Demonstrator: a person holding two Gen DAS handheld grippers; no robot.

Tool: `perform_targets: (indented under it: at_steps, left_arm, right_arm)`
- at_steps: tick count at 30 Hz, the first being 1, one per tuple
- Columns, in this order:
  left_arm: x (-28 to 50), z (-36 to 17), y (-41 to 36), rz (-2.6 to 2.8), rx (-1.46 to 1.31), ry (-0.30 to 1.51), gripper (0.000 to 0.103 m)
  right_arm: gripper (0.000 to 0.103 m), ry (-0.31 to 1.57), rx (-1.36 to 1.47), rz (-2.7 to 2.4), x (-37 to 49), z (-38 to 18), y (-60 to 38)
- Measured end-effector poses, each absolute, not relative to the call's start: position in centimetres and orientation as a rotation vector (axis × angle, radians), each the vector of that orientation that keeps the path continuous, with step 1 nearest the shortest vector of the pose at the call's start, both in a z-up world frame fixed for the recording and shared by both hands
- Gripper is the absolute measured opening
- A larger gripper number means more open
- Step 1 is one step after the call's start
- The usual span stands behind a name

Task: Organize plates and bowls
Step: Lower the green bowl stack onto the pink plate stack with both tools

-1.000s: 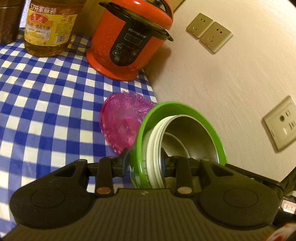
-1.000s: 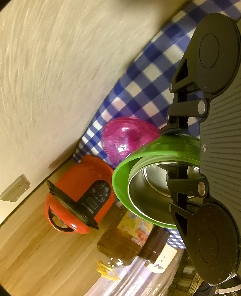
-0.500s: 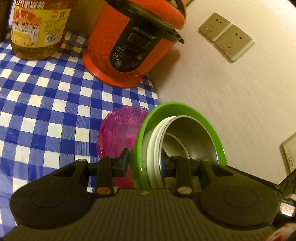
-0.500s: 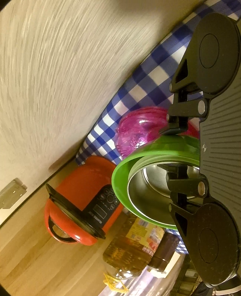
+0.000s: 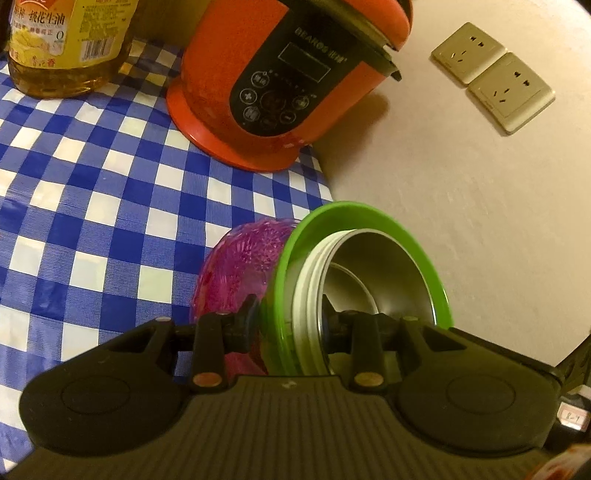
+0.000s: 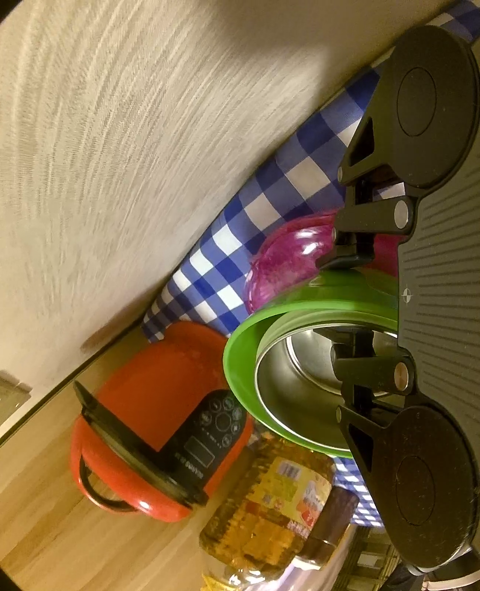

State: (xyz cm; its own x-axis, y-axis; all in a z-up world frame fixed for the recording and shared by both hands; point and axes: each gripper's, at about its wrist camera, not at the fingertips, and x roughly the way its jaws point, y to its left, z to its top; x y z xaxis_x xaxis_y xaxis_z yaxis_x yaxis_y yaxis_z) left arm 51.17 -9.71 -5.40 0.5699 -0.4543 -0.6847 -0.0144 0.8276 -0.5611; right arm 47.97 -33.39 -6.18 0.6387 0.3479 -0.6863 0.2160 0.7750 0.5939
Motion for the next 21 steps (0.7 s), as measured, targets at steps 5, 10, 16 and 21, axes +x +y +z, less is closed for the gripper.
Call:
perform_targets:
  at_steps: [5, 10, 16, 21]
  left_arm:
    - [51.8, -6.0, -9.7, -0.263, -0.552, 0.946, 0.029]
    - [52.2, -6.7, -9.7, -0.260, -0.546, 0.956, 0.029]
    - [52.3, -7.5, -9.7, -0.254, -0.542, 0.968, 0.029]
    - [52.5, -7.5, -9.8, -0.254, -0.529, 0.961, 0.029]
  right_arm:
    - [0.029, 0.903, 0.702, 0.088, 48.7, -7.0, -33.2]
    - [0.029, 0.910, 0.697, 0.088, 49.2, -7.5, -33.0]
    - [0.029, 0.925, 0.694, 0.079, 49.3, -8.1, -32.9]
    - [0.029, 0.920, 0.684, 0.083, 49.4, -8.2, -32.8]
